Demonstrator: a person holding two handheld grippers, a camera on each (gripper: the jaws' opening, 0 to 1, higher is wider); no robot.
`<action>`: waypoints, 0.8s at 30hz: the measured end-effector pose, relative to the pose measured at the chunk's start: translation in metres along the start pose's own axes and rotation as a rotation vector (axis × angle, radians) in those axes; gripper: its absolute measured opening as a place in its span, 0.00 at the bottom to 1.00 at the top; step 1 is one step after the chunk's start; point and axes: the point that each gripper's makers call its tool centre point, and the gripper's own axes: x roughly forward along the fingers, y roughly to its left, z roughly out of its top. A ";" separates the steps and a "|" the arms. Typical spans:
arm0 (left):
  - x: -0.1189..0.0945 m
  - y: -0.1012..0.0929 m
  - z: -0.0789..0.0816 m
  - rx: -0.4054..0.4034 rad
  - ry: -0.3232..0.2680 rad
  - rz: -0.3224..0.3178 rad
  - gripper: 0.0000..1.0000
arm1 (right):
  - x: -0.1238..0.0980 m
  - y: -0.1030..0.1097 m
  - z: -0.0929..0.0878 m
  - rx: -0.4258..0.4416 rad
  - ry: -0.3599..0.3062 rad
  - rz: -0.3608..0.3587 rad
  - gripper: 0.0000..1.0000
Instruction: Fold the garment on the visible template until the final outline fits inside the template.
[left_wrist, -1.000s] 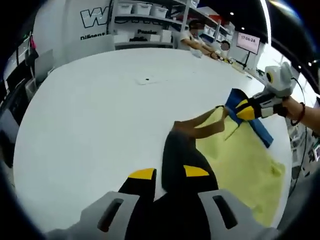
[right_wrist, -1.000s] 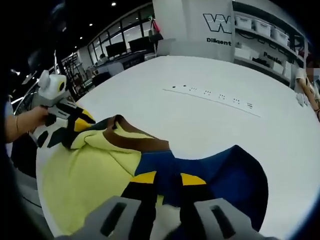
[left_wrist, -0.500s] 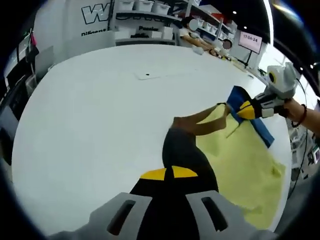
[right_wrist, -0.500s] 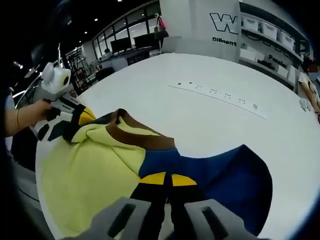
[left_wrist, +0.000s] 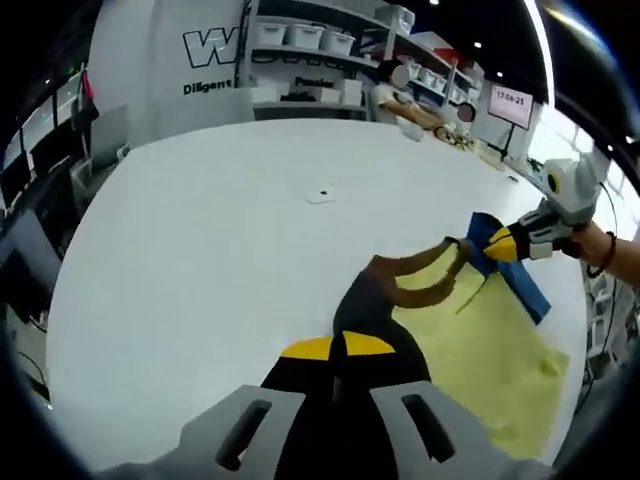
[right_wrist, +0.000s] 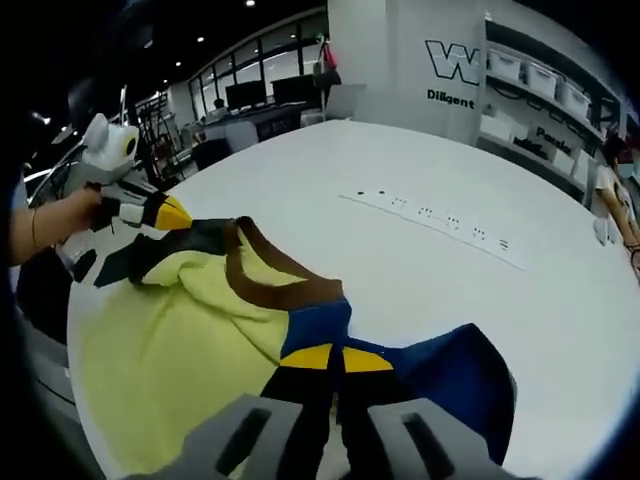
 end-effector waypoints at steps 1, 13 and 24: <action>-0.002 0.003 0.006 0.002 -0.017 0.007 0.05 | 0.000 0.002 0.006 -0.003 -0.011 0.001 0.00; 0.009 0.050 0.054 0.002 -0.087 0.075 0.05 | 0.026 -0.007 0.078 -0.040 -0.036 -0.027 0.00; 0.040 0.073 0.051 0.024 -0.037 0.116 0.05 | 0.068 -0.031 0.072 0.010 0.012 -0.021 0.00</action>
